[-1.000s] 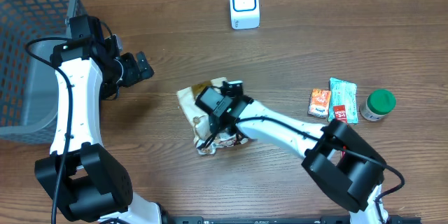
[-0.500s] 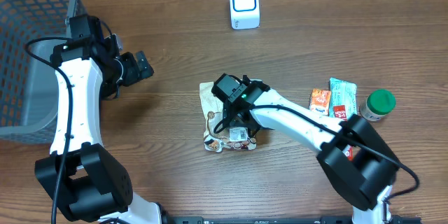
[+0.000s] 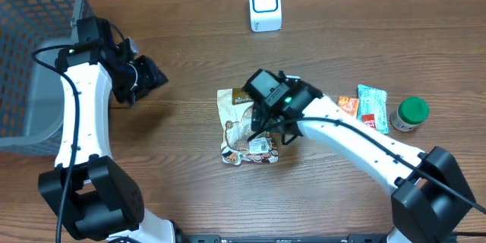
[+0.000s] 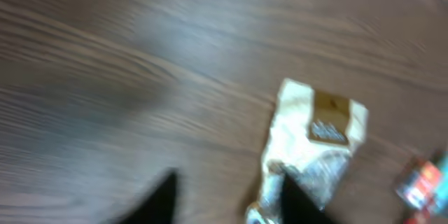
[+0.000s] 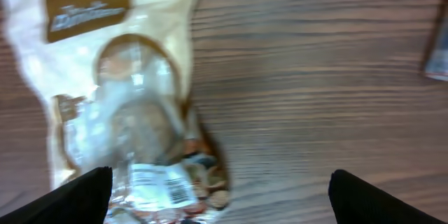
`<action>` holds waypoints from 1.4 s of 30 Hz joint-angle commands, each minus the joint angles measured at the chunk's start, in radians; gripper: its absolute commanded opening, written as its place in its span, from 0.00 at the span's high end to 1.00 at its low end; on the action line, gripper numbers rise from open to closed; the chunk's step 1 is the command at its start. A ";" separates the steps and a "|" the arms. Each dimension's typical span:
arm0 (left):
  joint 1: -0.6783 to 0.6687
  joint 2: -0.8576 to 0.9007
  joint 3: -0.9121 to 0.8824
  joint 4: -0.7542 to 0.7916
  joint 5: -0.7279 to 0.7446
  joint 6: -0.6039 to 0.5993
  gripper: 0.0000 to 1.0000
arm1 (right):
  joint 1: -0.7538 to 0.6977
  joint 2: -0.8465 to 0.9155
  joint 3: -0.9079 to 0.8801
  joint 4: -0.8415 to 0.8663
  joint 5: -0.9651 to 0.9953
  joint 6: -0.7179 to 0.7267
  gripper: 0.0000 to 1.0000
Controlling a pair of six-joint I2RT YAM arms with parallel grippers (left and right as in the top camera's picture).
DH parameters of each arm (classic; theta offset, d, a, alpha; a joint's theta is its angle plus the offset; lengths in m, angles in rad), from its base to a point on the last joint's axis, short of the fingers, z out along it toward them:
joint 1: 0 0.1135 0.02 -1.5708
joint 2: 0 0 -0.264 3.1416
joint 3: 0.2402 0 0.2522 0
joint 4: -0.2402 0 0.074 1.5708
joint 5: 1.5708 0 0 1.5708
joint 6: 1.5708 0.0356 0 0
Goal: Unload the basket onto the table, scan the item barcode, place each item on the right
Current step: 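Bring both grippers to the sides of the PanTree snack bag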
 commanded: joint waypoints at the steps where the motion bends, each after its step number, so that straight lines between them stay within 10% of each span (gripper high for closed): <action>1: -0.081 0.002 -0.041 -0.033 0.095 0.026 0.96 | -0.063 -0.007 0.001 -0.002 -0.038 -0.026 0.00; 4: -0.161 0.002 -0.109 -0.019 0.092 0.027 0.96 | -0.109 -0.007 0.001 -0.003 -0.078 -0.069 0.10; 8: -0.271 0.002 -0.233 0.071 0.092 0.003 0.96 | -0.166 -0.006 -0.014 -0.005 -0.154 -0.080 0.58; 12: -0.361 0.002 -0.344 0.187 0.090 -0.019 0.96 | -0.188 -0.006 -0.065 0.001 -0.191 -0.108 0.83; 25: -0.497 0.003 -0.491 0.391 -0.178 -0.195 0.89 | -0.144 -0.006 -0.404 0.459 -0.426 0.080 0.88; 42: -0.458 0.001 -0.405 0.308 -0.192 -0.120 0.75 | -0.063 -0.009 -0.401 0.459 -0.410 0.041 0.96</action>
